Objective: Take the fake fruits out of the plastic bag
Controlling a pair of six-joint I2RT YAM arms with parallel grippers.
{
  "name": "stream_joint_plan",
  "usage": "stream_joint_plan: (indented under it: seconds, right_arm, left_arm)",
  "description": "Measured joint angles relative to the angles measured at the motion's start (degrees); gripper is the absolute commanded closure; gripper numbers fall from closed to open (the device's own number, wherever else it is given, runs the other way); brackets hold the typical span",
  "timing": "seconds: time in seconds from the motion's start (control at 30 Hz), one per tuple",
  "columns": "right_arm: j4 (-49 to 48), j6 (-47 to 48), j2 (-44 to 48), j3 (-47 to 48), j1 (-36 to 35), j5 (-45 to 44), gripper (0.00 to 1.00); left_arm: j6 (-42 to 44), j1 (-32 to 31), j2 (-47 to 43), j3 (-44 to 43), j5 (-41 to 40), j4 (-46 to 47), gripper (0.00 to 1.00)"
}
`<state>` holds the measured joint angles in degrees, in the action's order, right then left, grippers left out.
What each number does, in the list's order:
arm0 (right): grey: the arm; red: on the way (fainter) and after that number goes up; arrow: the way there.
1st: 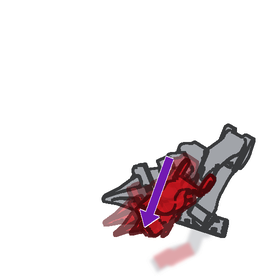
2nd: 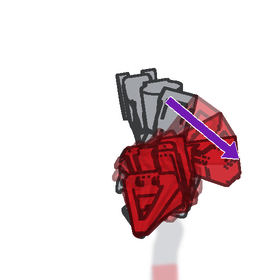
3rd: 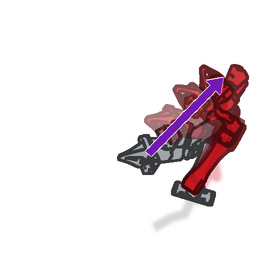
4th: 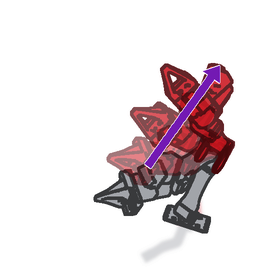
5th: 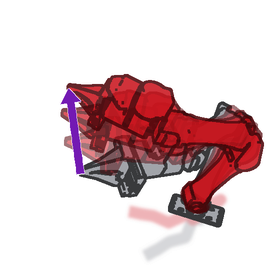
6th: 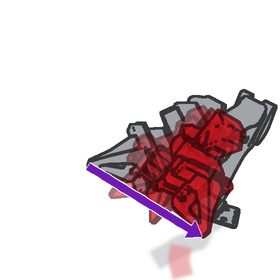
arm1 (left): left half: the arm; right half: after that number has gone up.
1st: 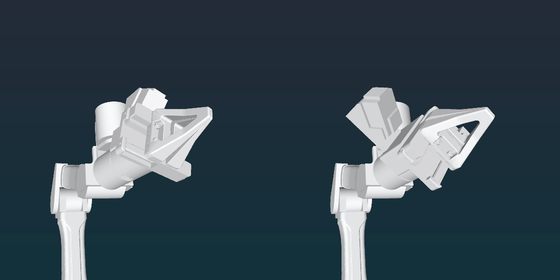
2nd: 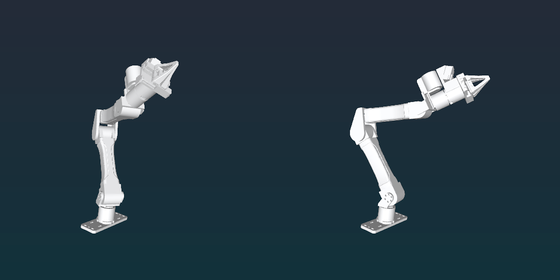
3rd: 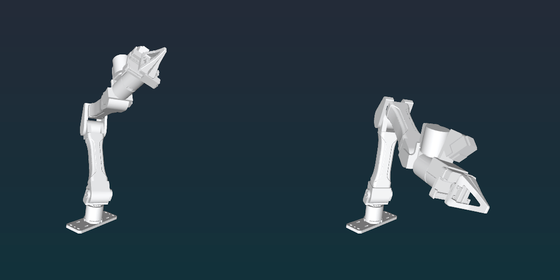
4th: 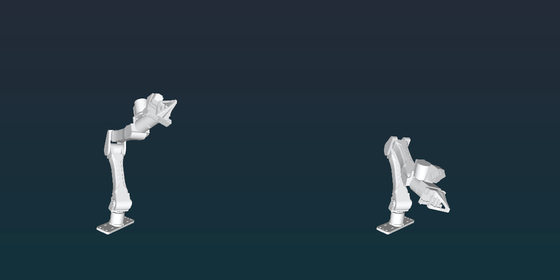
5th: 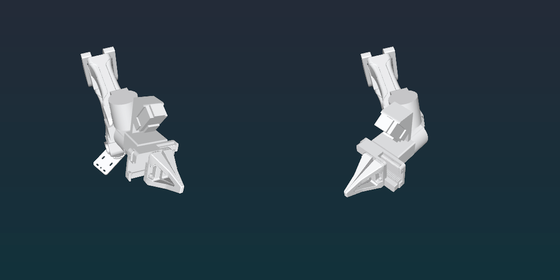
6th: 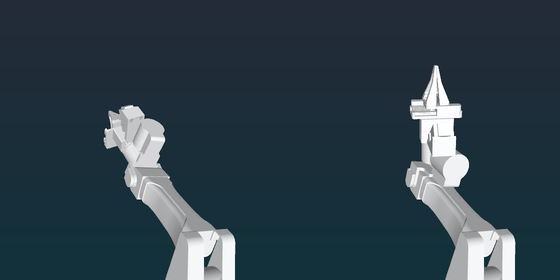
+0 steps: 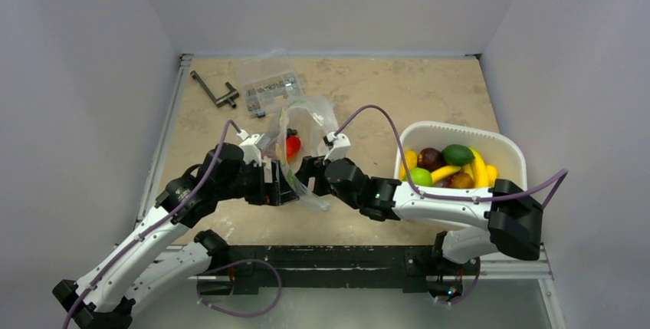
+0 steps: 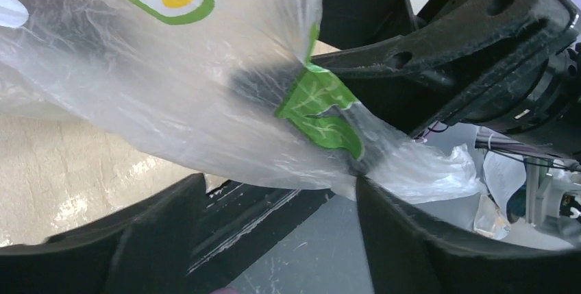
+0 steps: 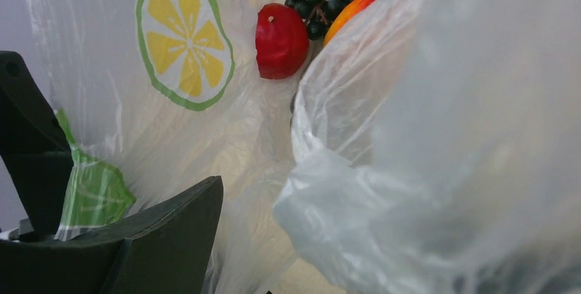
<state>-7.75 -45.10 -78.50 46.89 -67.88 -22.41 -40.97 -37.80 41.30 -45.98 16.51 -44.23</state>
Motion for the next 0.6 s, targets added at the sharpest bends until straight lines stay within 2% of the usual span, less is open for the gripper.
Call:
stream_joint_plan:
  seconds: [0.13,0.2,0.23,0.3,0.4,0.5,0.6]
  right_arm:
    - [-1.4,-0.7,-1.0,0.0,-0.1,0.5,0.26]
    - [-1.8,-0.9,-1.3,0.0,-0.2,0.9,0.28]
    - [-2.2,-0.9,-1.4,0.0,-0.3,1.0,0.28]
    - [-2.8,-1.0,-1.3,0.0,-0.4,1.1,0.31]
    - [-3.1,-1.0,-0.6,-0.2,-0.4,1.1,0.4]
    - [-3.7,-0.7,1.0,-1.1,-0.4,2.1,0.66]
    - [-4.7,0.0,2.8,-2.2,-0.4,3.2,0.83]
  left_arm:
    - [-0.9,-0.2,-0.9,0.9,-0.5,0.9,0.49]
    - [-1.6,-0.2,-1.3,1.1,-1.1,1.0,0.69]
    - [-1.8,-0.2,-1.5,1.4,-1.8,1.4,0.77]
    - [-2.1,-0.2,-2.2,2.2,-3.3,1.3,1.0]
    - [-3.2,-0.2,-3.3,2.5,-7.0,-0.3,1.0]
    - [-4.2,-0.2,-4.0,2.5,-11.5,-3.2,1.0]
    - [-5.6,-0.2,-5.5,2.4,-16.1,-8.0,1.0]
